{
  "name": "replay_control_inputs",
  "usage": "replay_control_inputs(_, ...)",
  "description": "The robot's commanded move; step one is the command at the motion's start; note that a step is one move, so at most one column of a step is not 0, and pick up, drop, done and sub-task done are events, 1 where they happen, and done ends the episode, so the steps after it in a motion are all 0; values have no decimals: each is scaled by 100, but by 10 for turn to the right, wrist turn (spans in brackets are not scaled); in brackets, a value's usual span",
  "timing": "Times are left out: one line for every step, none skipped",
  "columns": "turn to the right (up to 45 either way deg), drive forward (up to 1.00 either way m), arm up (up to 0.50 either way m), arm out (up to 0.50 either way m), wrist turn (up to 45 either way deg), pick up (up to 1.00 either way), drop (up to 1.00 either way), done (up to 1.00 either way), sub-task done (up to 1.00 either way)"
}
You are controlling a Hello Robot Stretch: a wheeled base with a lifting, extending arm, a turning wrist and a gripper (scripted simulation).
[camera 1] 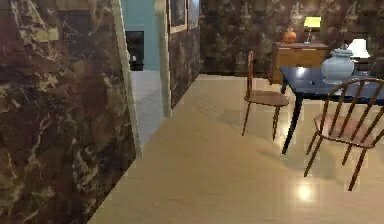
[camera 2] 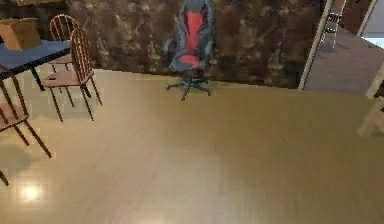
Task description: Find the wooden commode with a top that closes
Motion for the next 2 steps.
replay_control_inputs(0, 100, 0, 0, 0, 0, 0, 0, 0)
replay_control_inputs(0, 85, 0, 0, 0, 0, 0, 0, 0)
